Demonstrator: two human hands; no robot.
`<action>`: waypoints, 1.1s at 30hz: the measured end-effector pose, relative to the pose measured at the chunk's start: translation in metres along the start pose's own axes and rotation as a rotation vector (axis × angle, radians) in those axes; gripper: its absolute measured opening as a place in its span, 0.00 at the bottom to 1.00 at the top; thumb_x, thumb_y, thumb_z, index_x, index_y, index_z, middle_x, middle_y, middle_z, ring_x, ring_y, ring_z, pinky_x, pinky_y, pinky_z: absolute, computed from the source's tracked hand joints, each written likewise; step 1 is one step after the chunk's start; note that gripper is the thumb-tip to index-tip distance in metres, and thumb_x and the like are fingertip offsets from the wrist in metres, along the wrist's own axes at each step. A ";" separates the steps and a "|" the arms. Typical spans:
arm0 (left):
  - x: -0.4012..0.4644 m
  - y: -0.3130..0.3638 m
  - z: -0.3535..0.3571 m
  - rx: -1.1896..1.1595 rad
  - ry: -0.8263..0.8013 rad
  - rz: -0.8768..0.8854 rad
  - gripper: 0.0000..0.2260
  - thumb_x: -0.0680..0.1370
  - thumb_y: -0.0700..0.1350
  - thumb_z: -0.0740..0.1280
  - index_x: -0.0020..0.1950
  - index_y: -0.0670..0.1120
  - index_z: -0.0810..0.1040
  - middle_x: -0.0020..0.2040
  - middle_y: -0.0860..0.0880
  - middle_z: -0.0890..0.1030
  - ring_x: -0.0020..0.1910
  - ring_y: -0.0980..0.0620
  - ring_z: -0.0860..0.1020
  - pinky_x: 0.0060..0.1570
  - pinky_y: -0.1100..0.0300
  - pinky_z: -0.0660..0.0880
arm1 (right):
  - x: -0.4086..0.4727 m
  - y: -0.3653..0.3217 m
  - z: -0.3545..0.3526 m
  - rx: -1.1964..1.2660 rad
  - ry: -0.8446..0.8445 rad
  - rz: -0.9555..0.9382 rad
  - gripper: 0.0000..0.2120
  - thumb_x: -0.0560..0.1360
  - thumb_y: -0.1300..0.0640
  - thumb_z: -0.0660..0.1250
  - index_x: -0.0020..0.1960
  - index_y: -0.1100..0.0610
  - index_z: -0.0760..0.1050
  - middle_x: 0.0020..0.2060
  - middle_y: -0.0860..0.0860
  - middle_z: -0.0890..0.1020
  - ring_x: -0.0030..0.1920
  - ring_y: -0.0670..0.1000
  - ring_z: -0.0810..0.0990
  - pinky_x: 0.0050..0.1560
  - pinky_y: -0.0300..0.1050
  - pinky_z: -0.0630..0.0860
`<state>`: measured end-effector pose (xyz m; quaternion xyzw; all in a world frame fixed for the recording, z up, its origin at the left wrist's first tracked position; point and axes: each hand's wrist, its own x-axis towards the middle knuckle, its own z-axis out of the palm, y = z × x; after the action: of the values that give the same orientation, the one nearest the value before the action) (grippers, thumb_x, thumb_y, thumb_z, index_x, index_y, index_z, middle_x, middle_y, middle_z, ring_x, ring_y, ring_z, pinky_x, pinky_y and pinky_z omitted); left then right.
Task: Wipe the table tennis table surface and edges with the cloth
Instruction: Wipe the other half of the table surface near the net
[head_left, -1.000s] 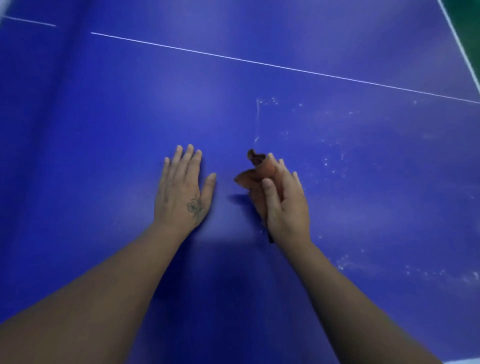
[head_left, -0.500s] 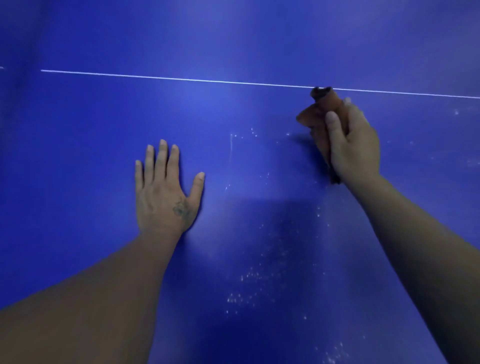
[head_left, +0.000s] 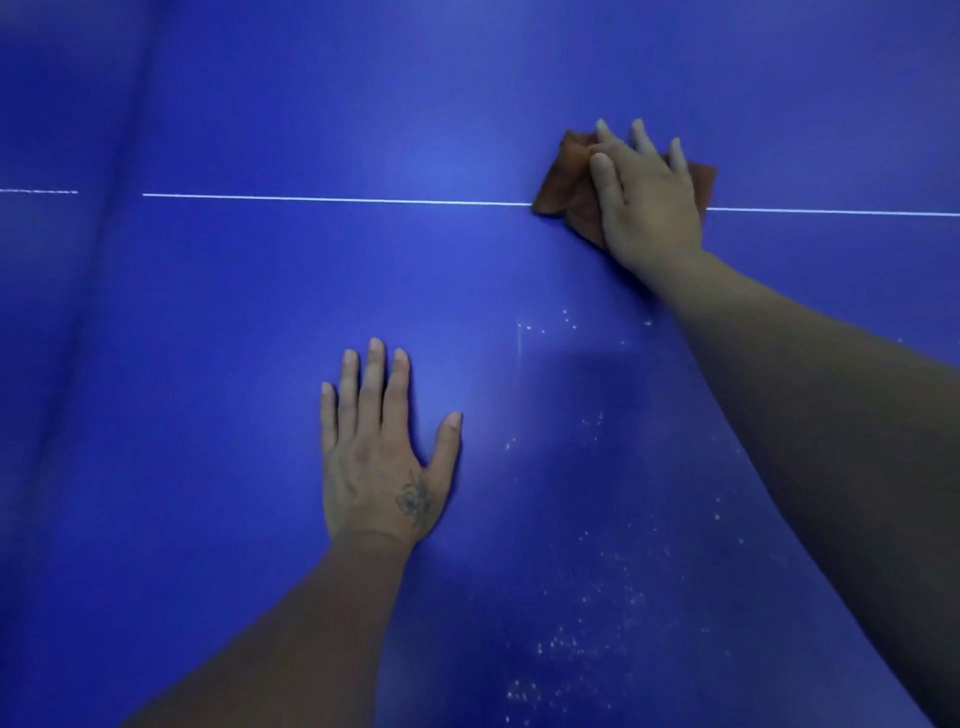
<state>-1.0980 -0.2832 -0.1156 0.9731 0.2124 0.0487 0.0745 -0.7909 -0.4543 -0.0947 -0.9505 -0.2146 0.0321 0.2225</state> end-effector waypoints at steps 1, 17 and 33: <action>0.000 -0.001 0.001 0.000 0.003 0.002 0.36 0.84 0.64 0.57 0.87 0.44 0.61 0.88 0.47 0.57 0.88 0.45 0.51 0.85 0.40 0.52 | 0.004 -0.002 0.003 -0.044 -0.005 -0.019 0.23 0.88 0.47 0.48 0.79 0.53 0.68 0.82 0.48 0.64 0.84 0.54 0.55 0.83 0.57 0.47; 0.001 0.000 -0.002 0.013 -0.009 0.000 0.33 0.85 0.61 0.55 0.86 0.44 0.61 0.88 0.47 0.57 0.88 0.45 0.52 0.85 0.40 0.51 | -0.073 -0.050 0.032 -0.249 -0.043 -0.157 0.31 0.86 0.44 0.49 0.84 0.61 0.57 0.84 0.56 0.56 0.84 0.56 0.52 0.83 0.55 0.48; 0.002 0.000 -0.001 -0.040 -0.020 -0.011 0.29 0.86 0.55 0.53 0.86 0.43 0.63 0.87 0.45 0.58 0.88 0.44 0.52 0.85 0.39 0.50 | -0.023 0.011 0.001 -0.292 -0.204 -0.349 0.32 0.83 0.34 0.49 0.83 0.44 0.59 0.84 0.49 0.56 0.84 0.55 0.54 0.83 0.59 0.47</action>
<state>-1.0966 -0.2823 -0.1147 0.9707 0.2158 0.0428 0.0966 -0.8077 -0.4723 -0.1011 -0.9129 -0.3992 0.0576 0.0621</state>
